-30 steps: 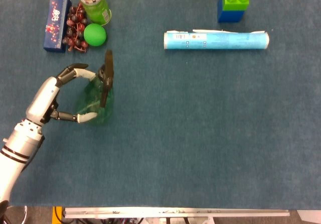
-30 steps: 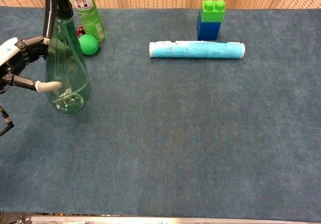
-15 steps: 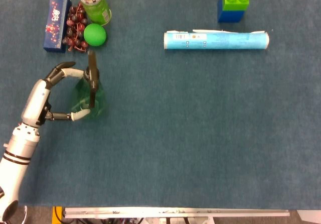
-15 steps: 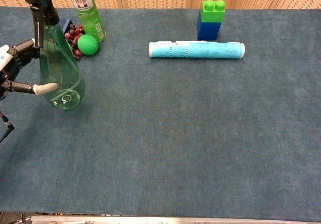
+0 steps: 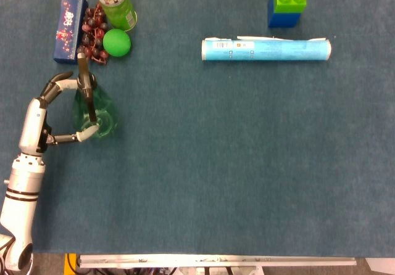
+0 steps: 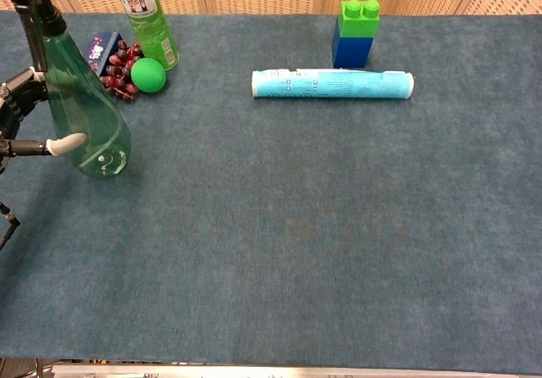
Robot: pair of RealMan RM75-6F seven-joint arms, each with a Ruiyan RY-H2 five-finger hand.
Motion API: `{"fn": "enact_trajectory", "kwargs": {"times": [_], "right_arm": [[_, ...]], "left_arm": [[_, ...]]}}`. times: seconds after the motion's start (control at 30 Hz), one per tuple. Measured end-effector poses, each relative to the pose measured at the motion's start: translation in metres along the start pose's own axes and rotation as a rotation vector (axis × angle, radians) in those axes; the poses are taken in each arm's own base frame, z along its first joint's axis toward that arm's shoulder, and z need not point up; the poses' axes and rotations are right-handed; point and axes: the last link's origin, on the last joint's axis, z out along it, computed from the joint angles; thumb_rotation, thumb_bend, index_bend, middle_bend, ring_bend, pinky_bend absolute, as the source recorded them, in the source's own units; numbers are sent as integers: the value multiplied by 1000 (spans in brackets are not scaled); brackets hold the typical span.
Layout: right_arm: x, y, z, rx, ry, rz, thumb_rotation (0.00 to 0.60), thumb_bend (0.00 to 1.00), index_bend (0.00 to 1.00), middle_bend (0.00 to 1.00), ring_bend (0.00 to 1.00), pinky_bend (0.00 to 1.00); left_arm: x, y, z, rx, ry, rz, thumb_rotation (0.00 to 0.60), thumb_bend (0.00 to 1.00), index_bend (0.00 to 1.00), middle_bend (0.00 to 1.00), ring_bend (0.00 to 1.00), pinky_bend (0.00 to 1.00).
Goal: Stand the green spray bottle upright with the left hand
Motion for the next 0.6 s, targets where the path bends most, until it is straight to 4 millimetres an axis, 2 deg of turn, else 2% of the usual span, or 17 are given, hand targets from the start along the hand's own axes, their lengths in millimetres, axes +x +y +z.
{"fn": "enact_trajectory", "kwargs": {"times": [0.6], "right_arm": [[0, 0, 0, -1, 0, -1, 600, 96, 485, 338, 255, 359]], "left_arm": [[-1, -16, -6, 8, 26, 61, 600, 75, 564, 497, 162, 195]]}}
